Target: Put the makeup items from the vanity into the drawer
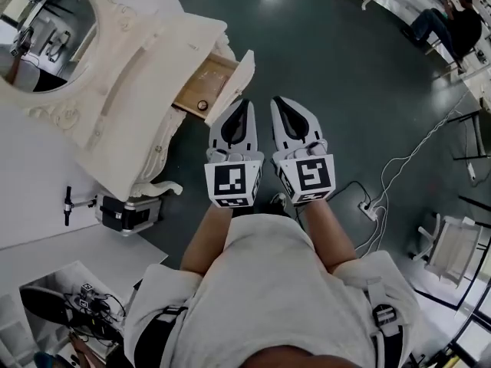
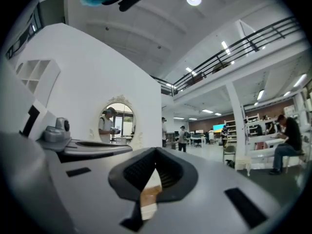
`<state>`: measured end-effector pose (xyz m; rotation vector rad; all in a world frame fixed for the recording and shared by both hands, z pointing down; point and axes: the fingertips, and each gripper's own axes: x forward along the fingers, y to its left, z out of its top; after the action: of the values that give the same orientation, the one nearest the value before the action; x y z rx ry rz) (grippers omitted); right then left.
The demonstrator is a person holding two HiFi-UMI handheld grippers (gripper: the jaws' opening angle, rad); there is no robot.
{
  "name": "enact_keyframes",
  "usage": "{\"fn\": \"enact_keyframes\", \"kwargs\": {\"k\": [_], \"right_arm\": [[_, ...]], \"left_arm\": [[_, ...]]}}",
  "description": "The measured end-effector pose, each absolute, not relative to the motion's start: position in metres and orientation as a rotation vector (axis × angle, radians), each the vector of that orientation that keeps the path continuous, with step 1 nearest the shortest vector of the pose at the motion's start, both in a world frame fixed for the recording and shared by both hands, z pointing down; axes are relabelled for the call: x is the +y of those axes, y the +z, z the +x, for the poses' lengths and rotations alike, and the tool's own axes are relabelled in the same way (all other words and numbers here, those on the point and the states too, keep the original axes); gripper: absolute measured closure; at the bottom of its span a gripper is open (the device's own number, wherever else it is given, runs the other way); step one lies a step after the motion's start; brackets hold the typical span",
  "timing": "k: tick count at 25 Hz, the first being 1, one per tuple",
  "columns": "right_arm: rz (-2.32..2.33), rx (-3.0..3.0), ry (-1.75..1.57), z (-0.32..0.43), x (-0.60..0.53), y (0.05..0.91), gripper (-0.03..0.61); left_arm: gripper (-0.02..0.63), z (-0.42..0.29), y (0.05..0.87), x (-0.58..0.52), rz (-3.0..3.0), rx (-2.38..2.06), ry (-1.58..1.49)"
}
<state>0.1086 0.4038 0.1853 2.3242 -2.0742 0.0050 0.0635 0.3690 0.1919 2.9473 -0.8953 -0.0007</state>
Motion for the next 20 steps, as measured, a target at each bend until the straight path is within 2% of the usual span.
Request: {"fn": "enact_keyframes", "kwargs": {"k": [10,20], "right_arm": [[2.074,-2.326,0.059,0.029,0.350,0.204,0.565],[2.022,-2.364,0.085,0.001,0.302,0.209,0.565]], "left_arm": [[0.607,-0.023,0.204,0.323,2.821,-1.216,0.020],[0.607,-0.048,0.213,0.280,2.801,-1.259,0.034]]}}
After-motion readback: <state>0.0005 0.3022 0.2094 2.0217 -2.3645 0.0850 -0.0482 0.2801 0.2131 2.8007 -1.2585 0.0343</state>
